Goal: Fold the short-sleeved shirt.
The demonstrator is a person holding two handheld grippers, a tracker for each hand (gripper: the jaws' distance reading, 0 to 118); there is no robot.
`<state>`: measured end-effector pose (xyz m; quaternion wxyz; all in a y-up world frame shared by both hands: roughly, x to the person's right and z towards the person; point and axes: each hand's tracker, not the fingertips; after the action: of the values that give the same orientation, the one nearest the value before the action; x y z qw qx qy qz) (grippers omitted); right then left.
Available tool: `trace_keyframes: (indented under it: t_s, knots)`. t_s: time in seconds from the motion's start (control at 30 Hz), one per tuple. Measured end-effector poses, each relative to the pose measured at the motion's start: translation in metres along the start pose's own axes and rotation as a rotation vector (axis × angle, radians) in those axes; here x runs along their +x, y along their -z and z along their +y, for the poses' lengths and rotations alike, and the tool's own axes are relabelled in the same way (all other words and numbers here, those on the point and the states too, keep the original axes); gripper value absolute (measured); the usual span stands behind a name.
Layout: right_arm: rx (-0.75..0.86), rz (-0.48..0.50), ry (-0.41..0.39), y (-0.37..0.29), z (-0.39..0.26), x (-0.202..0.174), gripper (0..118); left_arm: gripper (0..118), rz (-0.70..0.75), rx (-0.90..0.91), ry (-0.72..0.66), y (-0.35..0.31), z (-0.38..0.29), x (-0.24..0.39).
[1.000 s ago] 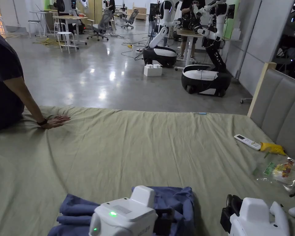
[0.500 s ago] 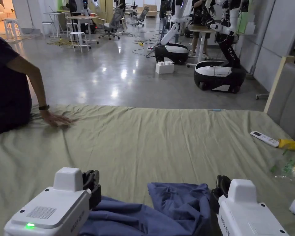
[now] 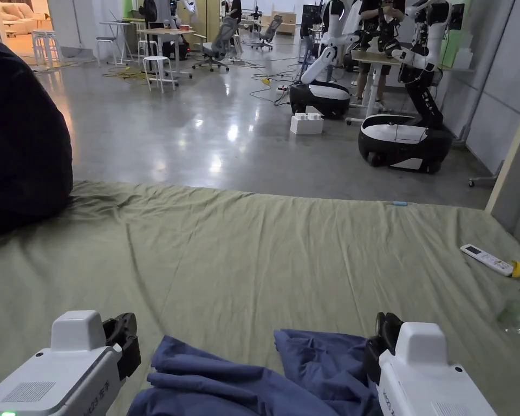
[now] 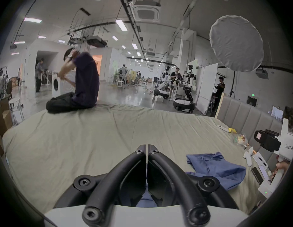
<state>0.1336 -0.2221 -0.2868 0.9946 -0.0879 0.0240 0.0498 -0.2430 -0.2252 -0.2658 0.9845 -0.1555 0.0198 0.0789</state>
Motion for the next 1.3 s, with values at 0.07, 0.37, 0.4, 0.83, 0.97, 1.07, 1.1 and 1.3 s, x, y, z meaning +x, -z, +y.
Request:
trace_keyframes:
  t_s: [0.07,0.37,0.4,0.83,0.97,1.07,1.1,1.3]
  knots:
    - [-0.009,0.0,-0.005,0.001,-0.003,0.001,8,1,-0.012,-0.069,-0.043,0.01,-0.011,-0.01]
    - [-0.07,-0.007,-0.004,0.009,-0.016,0.008,8,1,-0.047,-0.32,-0.092,0.042,-0.031,-0.022]
    - [-0.075,-0.007,-0.004,0.009,-0.016,0.009,8,1,-0.019,-0.327,-0.084,0.042,-0.031,-0.023]
    - [-0.155,-0.04,-0.031,0.024,-0.034,0.032,8,83,0.029,-0.657,0.083,0.23,-0.068,-0.006]
    - [-0.195,-0.059,-0.037,0.031,-0.042,0.045,8,79,0.097,-0.627,0.175,0.239,-0.081,0.0]
    - [-0.227,-0.069,-0.032,0.043,-0.047,0.052,8,53,0.093,-0.584,0.21,0.23,-0.088,0.015]
    - [-0.24,-0.067,-0.026,0.048,-0.048,0.055,8,36,0.065,-0.592,0.214,0.225,-0.089,0.015]
    - [-0.422,-0.006,0.026,0.114,-0.046,0.068,44,7,-0.028,-0.614,0.221,0.211,-0.085,0.016]
